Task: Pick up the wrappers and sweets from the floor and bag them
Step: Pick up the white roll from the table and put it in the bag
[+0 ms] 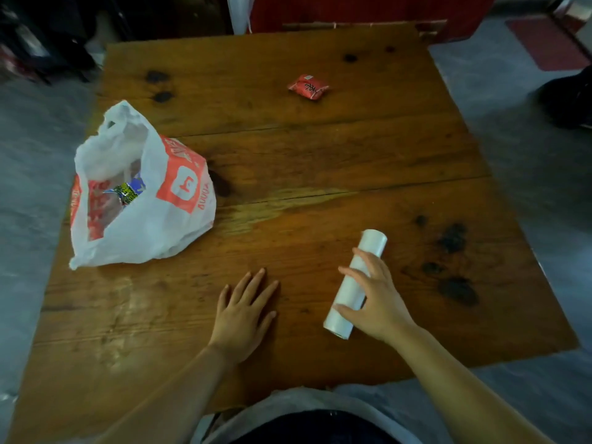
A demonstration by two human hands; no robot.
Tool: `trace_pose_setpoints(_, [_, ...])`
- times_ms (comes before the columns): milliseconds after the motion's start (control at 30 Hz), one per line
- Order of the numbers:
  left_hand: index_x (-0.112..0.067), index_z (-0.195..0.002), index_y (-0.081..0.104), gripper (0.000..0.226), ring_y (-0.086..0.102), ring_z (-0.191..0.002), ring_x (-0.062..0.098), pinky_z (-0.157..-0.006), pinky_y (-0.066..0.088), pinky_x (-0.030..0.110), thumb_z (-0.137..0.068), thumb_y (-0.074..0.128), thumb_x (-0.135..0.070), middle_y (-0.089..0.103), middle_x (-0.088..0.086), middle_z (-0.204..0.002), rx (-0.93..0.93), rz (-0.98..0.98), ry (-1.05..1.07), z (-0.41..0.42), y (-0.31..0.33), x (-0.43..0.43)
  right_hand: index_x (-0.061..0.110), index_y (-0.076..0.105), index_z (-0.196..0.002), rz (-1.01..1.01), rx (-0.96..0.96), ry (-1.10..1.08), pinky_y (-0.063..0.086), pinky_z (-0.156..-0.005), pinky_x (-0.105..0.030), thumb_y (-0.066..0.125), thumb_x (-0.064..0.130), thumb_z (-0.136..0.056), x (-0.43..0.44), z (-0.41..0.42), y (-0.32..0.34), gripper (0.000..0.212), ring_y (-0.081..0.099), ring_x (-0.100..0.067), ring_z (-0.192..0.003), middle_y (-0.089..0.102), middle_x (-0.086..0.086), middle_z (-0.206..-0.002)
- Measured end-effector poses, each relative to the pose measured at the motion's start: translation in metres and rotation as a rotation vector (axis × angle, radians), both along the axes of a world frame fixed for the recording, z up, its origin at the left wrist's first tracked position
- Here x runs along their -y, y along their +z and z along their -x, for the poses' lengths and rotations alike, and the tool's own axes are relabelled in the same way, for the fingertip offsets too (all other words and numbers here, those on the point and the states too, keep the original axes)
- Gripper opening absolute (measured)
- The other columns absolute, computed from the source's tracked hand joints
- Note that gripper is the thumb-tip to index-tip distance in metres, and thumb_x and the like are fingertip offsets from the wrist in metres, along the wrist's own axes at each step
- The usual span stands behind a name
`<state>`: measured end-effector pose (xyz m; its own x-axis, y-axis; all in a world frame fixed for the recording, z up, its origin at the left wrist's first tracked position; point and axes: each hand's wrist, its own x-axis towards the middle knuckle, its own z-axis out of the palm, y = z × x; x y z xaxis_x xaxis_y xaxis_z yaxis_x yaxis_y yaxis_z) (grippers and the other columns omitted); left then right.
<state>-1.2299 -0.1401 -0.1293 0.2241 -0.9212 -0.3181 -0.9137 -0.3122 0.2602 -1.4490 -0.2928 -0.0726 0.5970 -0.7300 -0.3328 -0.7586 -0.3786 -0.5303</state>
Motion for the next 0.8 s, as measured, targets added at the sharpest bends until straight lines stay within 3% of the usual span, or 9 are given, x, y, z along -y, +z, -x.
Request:
trace_pose_setpoints(100, [-0.046, -0.142, 0.009, 0.062, 0.004, -0.143, 0.019, -0.112, 0.013, 0.053, -0.085, 0.000, -0.067, 0.005, -0.007, -0.156, 0.024, 0.013, 0.052, 0.012, -0.001, -0.001, 0.030, 0.016, -0.142, -0.037, -0.009, -0.256, 0.035, -0.104, -0.042, 0.071, 0.046, -0.073, 0.011, 0.004, -0.001, 0.090, 0.006, -0.022, -0.140, -0.004, 0.006, -0.152])
trace_pose_setpoints(167, [-0.048, -0.142, 0.006, 0.066, -0.001, -0.143, 0.019, -0.113, 0.010, 0.051, -0.081, -0.003, -0.071, 0.002, -0.006, -0.156, 0.018, 0.001, 0.115, 0.023, 0.002, 0.002, 0.032, 0.007, -0.144, -0.111, 0.034, -0.306, 0.041, -0.101, -0.039, 0.074, 0.042, -0.072, 0.014, 0.003, -0.005, 0.099, 0.017, -0.023, -0.139, -0.006, 0.005, -0.152])
trace_pose_setpoints(333, [-0.043, -0.143, 0.003, 0.066, -0.010, -0.140, 0.013, -0.114, 0.002, 0.044, -0.081, 0.007, -0.066, 0.001, -0.005, -0.157, 0.004, -0.029, 0.261, 0.048, 0.006, 0.003, 0.033, 0.008, -0.145, -0.151, 0.042, 0.119, 0.036, -0.103, -0.034, 0.067, 0.030, -0.080, 0.024, 0.011, -0.008, 0.088, 0.014, -0.013, -0.139, -0.005, 0.018, -0.153])
trace_pose_setpoints(433, [-0.043, -0.143, -0.001, 0.068, -0.015, -0.137, 0.010, -0.114, 0.000, 0.043, -0.079, 0.006, -0.066, -0.006, -0.008, -0.156, -0.003, -0.040, 0.295, 0.055, 0.006, 0.000, 0.035, 0.013, -0.144, -0.181, 0.028, 0.110, 0.037, -0.102, -0.036, 0.062, 0.034, -0.082, 0.027, 0.016, -0.012, 0.079, 0.027, -0.014, -0.132, 0.015, 0.010, -0.150])
trace_pose_setpoints(567, [-0.043, -0.143, 0.000, 0.068, -0.013, -0.140, 0.011, -0.113, 0.001, 0.042, -0.079, 0.005, -0.065, -0.012, -0.012, -0.152, 0.025, -0.039, 0.338, 0.061, 0.004, 0.002, 0.034, 0.020, -0.141, 0.005, 0.063, 0.108, 0.043, -0.091, -0.029, 0.059, 0.043, -0.084, 0.028, 0.005, -0.023, 0.070, 0.038, -0.014, -0.120, 0.032, 0.006, -0.139])
trace_pose_setpoints(667, [-0.043, -0.143, 0.003, 0.068, -0.010, -0.141, 0.012, -0.114, 0.006, 0.046, -0.080, 0.006, -0.065, -0.006, -0.009, -0.156, 0.028, -0.075, 0.373, 0.067, 0.008, 0.003, 0.039, 0.007, -0.143, 0.041, 0.015, 0.192, 0.047, -0.083, -0.029, 0.055, 0.044, -0.086, 0.029, -0.003, -0.029, 0.075, 0.043, -0.014, -0.111, 0.035, 0.003, -0.133])
trace_pose_setpoints(800, [-0.040, -0.142, 0.016, 0.066, 0.014, -0.142, 0.018, -0.113, 0.018, 0.047, -0.082, 0.010, -0.066, 0.015, -0.007, -0.156, -0.039, -0.051, 0.454, 0.071, 0.025, 0.001, 0.041, -0.007, -0.142, -0.061, -0.008, 0.274, 0.046, -0.069, -0.026, 0.047, 0.045, -0.090, 0.024, -0.015, -0.023, 0.075, 0.049, -0.013, -0.093, 0.035, -0.003, -0.129])
